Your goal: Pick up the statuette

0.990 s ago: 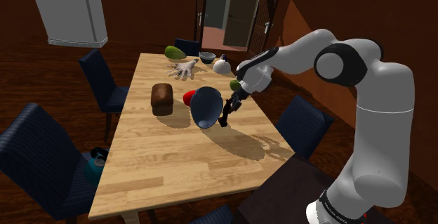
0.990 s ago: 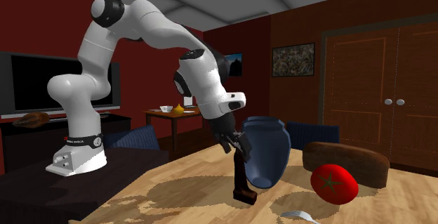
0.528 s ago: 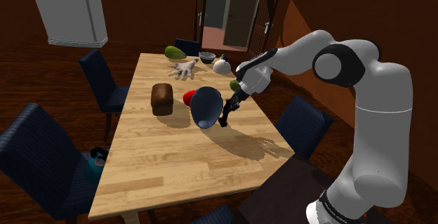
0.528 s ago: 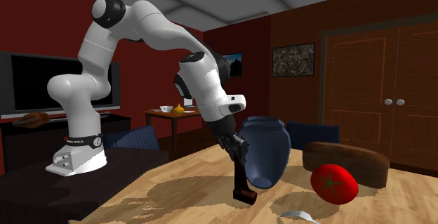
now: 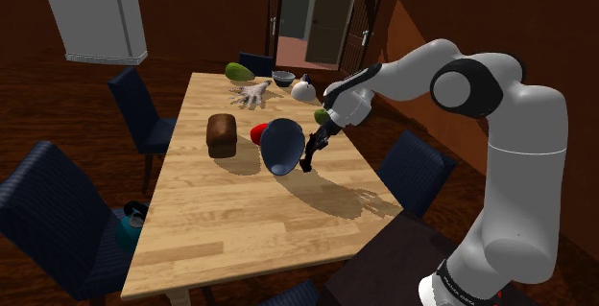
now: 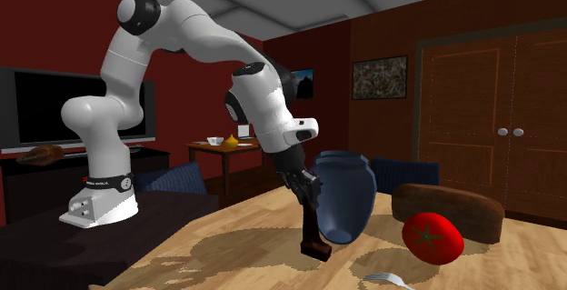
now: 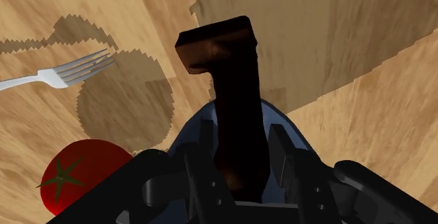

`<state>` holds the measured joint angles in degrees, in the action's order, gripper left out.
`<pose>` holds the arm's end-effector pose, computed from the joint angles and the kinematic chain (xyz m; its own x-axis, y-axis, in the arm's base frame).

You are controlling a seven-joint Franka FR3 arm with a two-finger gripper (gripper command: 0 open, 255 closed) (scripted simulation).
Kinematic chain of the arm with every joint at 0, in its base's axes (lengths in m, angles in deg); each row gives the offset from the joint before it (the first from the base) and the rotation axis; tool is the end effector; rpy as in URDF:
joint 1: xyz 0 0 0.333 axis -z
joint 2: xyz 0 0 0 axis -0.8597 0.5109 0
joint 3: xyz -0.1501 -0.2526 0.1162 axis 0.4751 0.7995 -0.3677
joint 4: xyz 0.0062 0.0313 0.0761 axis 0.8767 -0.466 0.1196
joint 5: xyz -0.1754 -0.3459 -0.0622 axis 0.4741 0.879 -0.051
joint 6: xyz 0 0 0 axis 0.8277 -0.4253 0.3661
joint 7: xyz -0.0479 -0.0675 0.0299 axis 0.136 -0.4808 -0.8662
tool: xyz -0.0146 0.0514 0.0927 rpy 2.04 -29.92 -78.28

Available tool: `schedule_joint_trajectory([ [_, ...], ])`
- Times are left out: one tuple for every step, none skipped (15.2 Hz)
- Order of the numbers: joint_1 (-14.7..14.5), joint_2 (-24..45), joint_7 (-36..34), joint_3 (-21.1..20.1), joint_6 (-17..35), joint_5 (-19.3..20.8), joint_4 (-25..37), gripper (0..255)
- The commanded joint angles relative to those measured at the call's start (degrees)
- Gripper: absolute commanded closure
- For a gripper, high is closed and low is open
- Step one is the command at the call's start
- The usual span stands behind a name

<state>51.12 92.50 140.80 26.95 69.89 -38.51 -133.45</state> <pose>0.6027 -0.1158 0.2647 0.6082 0.6492 0.4567 0.7283 -0.6852 0.0041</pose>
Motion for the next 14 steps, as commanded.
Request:
schedule_joint_trajectory([
  [-0.4,-1.1,-1.1,0.5,-0.6,1.2,-0.1,255],
  [-0.5,-1.6,-1.7,0.8,-1.0,1.8,-0.2,255],
  [-0.7,-2.2,-2.3,1.0,-1.3,2.4,-0.2,255],
  [-0.9,-2.7,-2.9,1.3,-1.7,3.0,-0.2,255],
  [-1.1,-3.3,-3.5,1.5,-2.0,3.6,-0.2,255],
  [-1.2,-3.8,-4.1,1.8,-2.4,4.3,-0.1,255],
  [-1.4,-4.3,-4.7,2.0,-2.8,4.9,-0.1,255],
  [-1.5,-4.8,-5.3,2.3,-3.2,5.5,-0.1,255],
  [-1.7,-5.3,-5.9,2.5,-3.5,6.1,0.0,255],
  [-1.8,-5.8,-6.5,2.7,-3.9,6.7,0.1,255],
  [-2.0,-6.3,-7.1,2.9,-4.3,7.3,0.2,255],
  [-2.1,-6.8,-7.7,3.1,-4.7,7.9,0.3,255],
  [-2.1,-6.9,-7.8,3.1,-4.8,8.0,0.3,255],
  [-2.1,-6.9,-7.8,3.1,-4.8,8.0,0.3,255],
])
